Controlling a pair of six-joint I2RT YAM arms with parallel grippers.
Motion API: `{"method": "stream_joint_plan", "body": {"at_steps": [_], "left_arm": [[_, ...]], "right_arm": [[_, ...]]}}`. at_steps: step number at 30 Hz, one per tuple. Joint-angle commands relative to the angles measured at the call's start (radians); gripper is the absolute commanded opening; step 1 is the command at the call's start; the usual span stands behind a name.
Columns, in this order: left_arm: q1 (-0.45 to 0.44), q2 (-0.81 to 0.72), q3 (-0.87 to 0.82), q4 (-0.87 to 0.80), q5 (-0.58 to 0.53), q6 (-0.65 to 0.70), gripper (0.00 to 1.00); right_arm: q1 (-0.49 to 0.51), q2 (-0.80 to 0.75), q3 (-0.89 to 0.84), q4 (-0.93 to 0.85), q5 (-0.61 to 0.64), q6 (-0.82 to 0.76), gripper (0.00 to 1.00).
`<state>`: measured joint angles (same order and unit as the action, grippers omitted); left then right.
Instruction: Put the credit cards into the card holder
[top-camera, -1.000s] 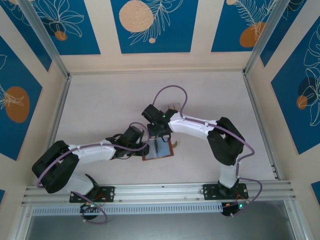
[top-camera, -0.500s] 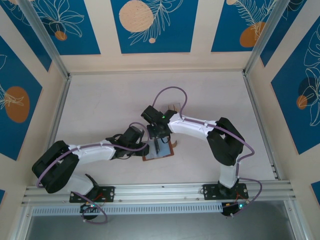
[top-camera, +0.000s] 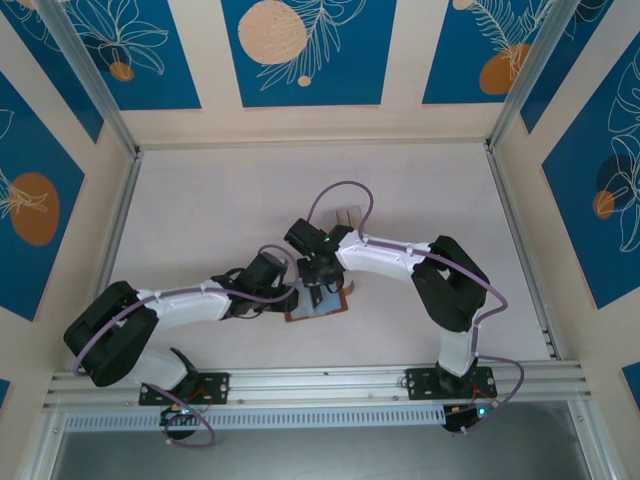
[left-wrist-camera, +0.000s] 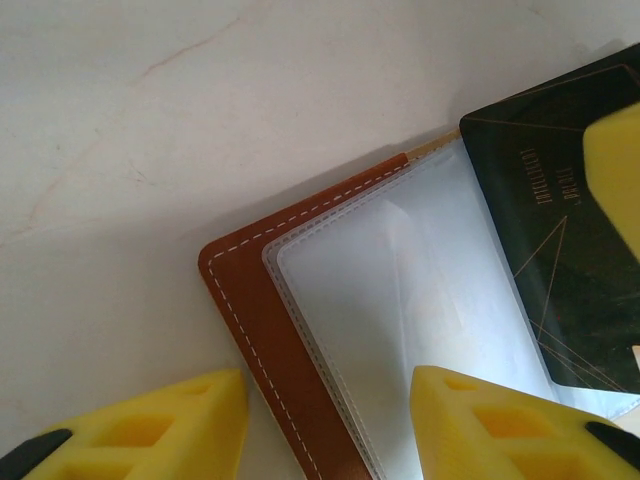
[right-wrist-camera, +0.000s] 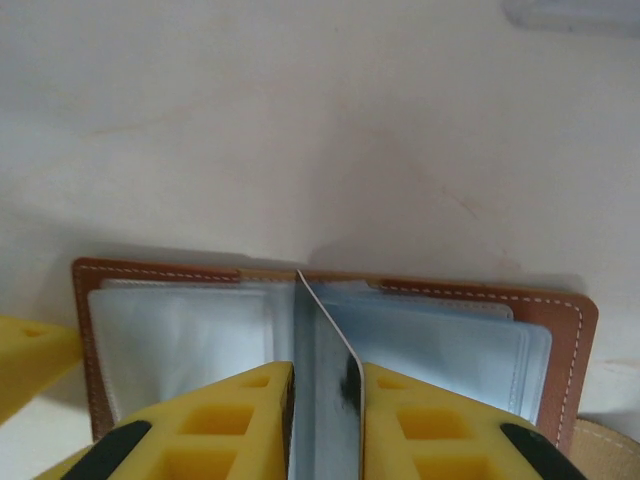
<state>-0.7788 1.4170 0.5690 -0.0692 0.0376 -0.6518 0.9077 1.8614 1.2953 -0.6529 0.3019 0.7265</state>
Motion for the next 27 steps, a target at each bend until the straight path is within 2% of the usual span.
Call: {"method": "stream_joint_plan", "body": {"at_steps": [1, 9, 17, 27], "left_arm": [[0.006, 0.031, -0.023, 0.006, 0.056, 0.002, 0.47], [0.006, 0.033, -0.024, 0.006, 0.053, 0.001, 0.47], [0.006, 0.027, -0.024, 0.003, 0.051, -0.002, 0.47], [0.006, 0.023, -0.017, -0.012, 0.050, 0.000, 0.47]], "right_arm": [[0.014, -0.048, -0.016, -0.040, -0.027, 0.025, 0.24], [0.023, -0.100, -0.040, -0.050, -0.039, 0.030, 0.23], [0.021, -0.082, -0.044, -0.040, -0.055, 0.022, 0.20], [0.022, -0.088, -0.056, -0.035, -0.067, 0.019, 0.11]]}}
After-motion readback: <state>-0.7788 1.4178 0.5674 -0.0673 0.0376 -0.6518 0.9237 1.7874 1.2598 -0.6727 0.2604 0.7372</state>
